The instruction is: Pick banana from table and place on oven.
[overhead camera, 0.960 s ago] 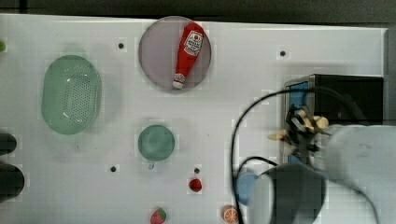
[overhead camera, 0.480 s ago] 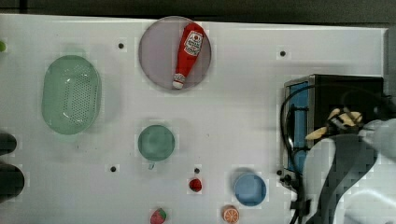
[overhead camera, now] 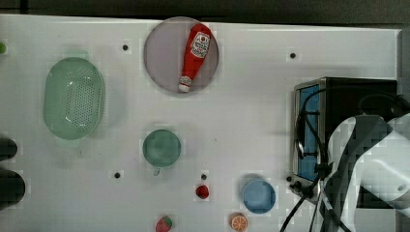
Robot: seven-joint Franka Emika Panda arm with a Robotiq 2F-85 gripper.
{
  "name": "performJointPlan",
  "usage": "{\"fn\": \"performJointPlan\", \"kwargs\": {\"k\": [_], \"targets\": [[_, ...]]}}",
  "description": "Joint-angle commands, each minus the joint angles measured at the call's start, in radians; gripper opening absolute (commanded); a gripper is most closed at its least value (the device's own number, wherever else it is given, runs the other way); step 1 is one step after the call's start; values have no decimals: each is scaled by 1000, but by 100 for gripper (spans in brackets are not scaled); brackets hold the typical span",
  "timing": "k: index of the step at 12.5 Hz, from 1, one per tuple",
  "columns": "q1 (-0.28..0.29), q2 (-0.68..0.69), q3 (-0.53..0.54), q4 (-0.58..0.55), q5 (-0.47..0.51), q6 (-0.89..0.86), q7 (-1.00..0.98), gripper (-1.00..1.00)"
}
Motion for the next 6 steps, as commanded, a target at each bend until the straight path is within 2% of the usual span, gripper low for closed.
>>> {"fn": "performJointPlan", "kwargs": {"k": [1, 5, 6], "targets": [[2, -19, 1, 22, -3, 5, -76, 7], [2, -20, 2, 25, -3, 6, -75, 100], [4, -21, 6, 32, -3, 6, -76, 100]]}}
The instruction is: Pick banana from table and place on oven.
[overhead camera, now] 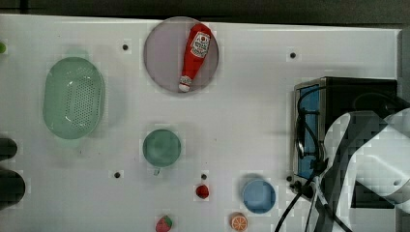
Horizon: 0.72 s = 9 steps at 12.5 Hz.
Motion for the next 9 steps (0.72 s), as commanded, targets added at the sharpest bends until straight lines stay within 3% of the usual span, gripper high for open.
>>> {"fn": "performJointPlan", "kwargs": {"k": [1, 3, 6, 9], "targets": [[-4, -37, 10, 31, -4, 19, -43, 100], [13, -56, 33, 86, -4, -4, -60, 100], [50, -113, 128, 131, 10, -170, -37, 100], [85, -186, 266, 131, 33, -238, 229, 100]]}}
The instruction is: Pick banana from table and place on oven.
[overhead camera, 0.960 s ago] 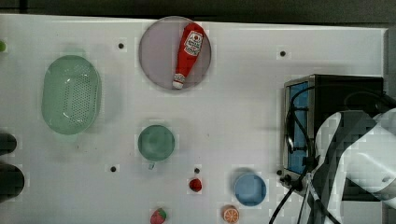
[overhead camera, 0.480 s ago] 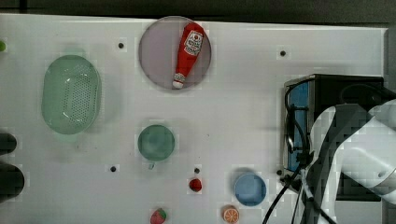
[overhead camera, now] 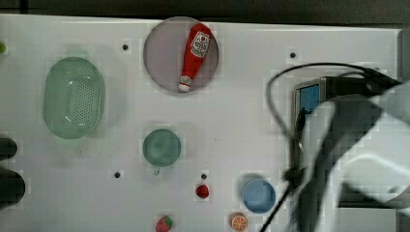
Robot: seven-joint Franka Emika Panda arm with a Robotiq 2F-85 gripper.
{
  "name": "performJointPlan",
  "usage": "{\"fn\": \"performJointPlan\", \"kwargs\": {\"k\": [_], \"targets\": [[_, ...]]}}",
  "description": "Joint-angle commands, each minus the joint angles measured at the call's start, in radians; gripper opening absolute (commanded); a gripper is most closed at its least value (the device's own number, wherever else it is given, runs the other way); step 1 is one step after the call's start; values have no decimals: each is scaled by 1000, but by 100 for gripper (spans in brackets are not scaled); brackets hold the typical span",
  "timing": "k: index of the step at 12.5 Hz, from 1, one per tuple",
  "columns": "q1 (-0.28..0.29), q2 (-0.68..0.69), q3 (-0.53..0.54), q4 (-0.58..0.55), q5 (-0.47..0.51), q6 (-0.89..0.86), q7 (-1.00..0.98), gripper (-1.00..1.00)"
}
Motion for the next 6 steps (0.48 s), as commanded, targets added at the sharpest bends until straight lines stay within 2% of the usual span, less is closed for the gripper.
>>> {"fn": "performJointPlan", "kwargs": {"k": [1, 4, 6], "targets": [[81, -69, 152, 33, 26, -5, 317, 100], [85, -131, 263, 20, 29, -20, 678, 100], [85, -181, 300, -2, 30, -129, 844, 100]]}}
